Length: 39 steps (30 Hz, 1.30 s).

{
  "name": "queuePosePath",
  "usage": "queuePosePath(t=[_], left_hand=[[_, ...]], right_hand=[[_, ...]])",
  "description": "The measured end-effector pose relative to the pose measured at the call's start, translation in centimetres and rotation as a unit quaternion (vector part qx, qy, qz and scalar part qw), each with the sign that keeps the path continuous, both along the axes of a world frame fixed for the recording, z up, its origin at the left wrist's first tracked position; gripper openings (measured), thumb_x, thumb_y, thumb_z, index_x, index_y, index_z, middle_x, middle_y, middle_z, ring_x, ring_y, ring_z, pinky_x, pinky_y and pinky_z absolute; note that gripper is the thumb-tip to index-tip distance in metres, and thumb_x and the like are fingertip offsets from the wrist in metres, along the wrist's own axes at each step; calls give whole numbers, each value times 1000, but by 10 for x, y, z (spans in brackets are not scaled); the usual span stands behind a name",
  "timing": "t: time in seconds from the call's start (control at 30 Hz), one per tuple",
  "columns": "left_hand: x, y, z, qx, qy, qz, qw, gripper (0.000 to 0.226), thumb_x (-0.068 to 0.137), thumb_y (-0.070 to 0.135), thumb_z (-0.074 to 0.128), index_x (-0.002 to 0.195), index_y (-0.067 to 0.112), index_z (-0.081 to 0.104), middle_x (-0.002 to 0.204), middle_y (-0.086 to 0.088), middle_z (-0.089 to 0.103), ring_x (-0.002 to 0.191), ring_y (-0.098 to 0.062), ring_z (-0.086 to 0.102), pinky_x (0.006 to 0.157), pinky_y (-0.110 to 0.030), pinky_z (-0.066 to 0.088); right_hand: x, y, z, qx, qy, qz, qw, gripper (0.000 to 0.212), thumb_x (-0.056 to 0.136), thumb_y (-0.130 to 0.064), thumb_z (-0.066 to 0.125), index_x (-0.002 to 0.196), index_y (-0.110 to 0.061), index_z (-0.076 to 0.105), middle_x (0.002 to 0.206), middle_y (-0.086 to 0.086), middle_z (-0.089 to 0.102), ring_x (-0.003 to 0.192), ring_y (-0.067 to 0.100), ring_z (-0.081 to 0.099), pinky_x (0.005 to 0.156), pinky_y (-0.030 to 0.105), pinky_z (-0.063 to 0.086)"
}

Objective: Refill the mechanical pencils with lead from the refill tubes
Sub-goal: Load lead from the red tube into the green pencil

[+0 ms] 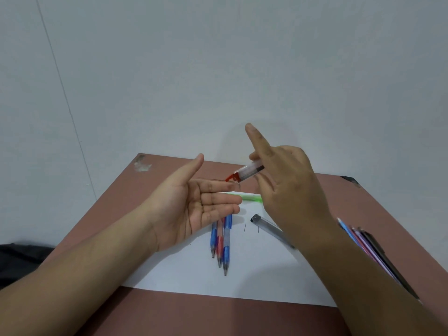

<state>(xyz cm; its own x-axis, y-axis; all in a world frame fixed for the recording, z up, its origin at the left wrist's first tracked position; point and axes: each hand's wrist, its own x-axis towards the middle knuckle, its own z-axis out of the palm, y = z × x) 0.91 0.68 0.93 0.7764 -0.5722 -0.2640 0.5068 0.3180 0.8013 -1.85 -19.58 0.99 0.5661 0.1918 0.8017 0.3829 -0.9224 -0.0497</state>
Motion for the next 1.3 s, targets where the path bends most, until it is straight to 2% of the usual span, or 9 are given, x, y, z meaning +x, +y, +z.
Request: queuePosePath(t=[0.13,0.2,0.27,0.33,0.47,0.67,0.8,1.1,1.3], left_hand=[[-1,1,1,-6,0,3,1000,81,95,63,44,118,-11,66,116,-32,68,104,-39,71,88,-36,59],[-1,2,1,-9,2,7,1000,81,94,64,45,121,-11,62,115,-32,68,104,-39,71,87,-36,60],[-1,2,2,-11,4,3,1000,82,94,64,45,122,-11,61,116,-31,68,105,-39,71,88,-37,59],[-1,2,2,-11,4,-2,1000,83,94,65,45,123,-11,61,116,-30,68,106,-39,70,88,-37,59],[-1,3,3,-14,4,-5,1000,82,95,64,44,126,-10,59,117,-30,68,105,-39,71,85,-35,61],[-1,3,1,-10,3,-10,1000,80,95,64,45,122,-10,63,115,-30,69,103,-38,72,85,-36,61],[-1,3,1,-6,3,-5,1000,80,95,63,46,123,-10,62,115,-31,68,99,-38,73,80,-33,62],[-2,2,2,-19,10,2,1000,79,96,60,46,126,-12,59,115,-33,68,104,-41,71,85,-37,61],[-1,2,3,-29,8,6,1000,76,98,59,45,130,-9,55,121,-28,67,112,-43,67,96,-42,53]], right_hand=[[8,-6,0,-62,-25,13,998,50,83,8,74,124,-22,73,113,-3,69,106,27,54,75,39,57],[8,-7,1,-91,-8,9,996,58,84,6,74,133,-25,67,113,-6,68,105,26,54,82,35,55],[5,-4,7,-111,17,-9,994,77,87,2,72,153,-28,45,111,-12,65,103,21,53,88,28,49],[3,-2,10,-111,18,-17,994,87,87,1,72,157,-32,33,108,-15,64,101,19,52,84,30,52],[4,-8,10,-110,-9,18,994,53,82,7,74,126,-24,73,110,-4,70,102,29,56,69,44,57],[-6,-5,15,-81,22,-13,996,86,88,2,70,157,-33,34,101,-11,65,97,21,52,66,35,56],[-1,-11,10,-108,0,1,994,50,81,9,75,120,-24,75,110,-5,70,101,30,57,68,44,57],[-3,-9,4,-54,42,-10,998,41,83,4,77,112,-24,78,109,-6,71,101,26,59,72,41,58],[-9,-4,-4,16,119,-25,992,51,68,1,87,112,-22,78,111,-4,70,100,26,61,83,38,56]])
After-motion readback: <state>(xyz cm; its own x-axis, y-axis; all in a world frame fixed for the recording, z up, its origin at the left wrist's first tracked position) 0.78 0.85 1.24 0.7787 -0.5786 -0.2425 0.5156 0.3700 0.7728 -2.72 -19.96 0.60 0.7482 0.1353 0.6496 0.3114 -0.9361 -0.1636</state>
